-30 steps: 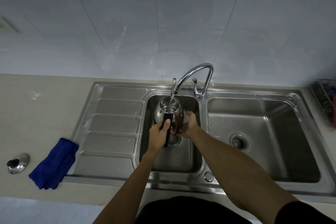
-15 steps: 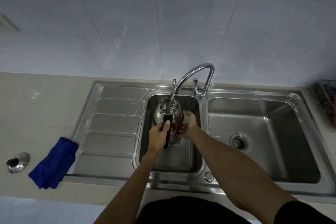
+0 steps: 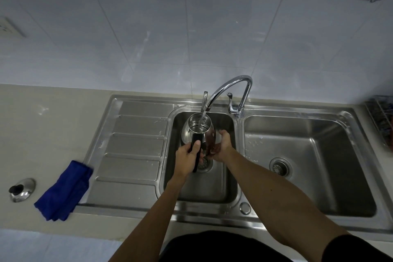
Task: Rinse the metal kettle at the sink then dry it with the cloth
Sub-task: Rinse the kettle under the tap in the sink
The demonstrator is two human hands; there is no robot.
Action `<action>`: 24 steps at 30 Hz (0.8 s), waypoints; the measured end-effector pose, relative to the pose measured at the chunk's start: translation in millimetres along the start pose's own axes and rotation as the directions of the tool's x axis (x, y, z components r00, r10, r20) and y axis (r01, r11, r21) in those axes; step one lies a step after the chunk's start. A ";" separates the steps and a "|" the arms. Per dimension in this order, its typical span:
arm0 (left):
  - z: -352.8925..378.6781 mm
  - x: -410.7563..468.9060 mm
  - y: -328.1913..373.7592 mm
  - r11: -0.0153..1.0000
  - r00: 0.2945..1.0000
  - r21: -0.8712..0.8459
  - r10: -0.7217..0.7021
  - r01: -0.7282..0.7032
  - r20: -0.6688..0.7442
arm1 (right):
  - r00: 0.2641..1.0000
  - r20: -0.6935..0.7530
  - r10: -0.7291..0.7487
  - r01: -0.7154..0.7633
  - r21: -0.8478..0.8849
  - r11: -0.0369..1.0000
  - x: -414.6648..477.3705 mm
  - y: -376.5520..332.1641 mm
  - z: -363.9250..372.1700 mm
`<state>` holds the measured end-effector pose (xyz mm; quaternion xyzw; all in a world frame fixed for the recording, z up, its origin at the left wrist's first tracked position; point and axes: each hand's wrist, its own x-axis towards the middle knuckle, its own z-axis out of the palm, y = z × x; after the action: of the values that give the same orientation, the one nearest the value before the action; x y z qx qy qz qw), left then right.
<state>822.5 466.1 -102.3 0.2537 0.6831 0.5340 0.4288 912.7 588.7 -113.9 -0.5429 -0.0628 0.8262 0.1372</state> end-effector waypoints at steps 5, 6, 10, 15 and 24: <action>2.9 -1.6 -1.6 0.999 1.000 -0.037 -0.011 0.011 0.006 | 1.000 0.013 0.009 -0.009 0.004 1.000 -9.0 -1.8 -0.6; 3.5 -2.6 -1.5 0.999 1.000 -0.041 -0.009 0.009 0.011 | 1.000 0.018 0.009 -0.009 -0.007 1.000 -12.6 -2.4 0.4; 5.3 -3.8 1.4 0.999 1.000 -0.046 0.002 -0.001 0.023 | 0.999 0.040 0.007 -0.005 -0.033 0.999 -17.8 -4.2 3.3; 4.6 -1.9 4.1 0.999 1.000 -0.042 0.011 -0.010 0.024 | 1.000 0.031 0.004 -0.002 -0.051 0.999 -12.8 -6.2 5.6; 4.8 -1.9 7.6 0.999 1.000 -0.043 0.016 -0.015 0.020 | 0.999 0.054 -0.001 0.004 -0.048 0.999 -18.1 -8.6 6.9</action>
<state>826.7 469.2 -94.8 0.2551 0.6651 0.5494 0.4368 914.6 591.8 -93.0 -0.5233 -0.0870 0.8387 0.1233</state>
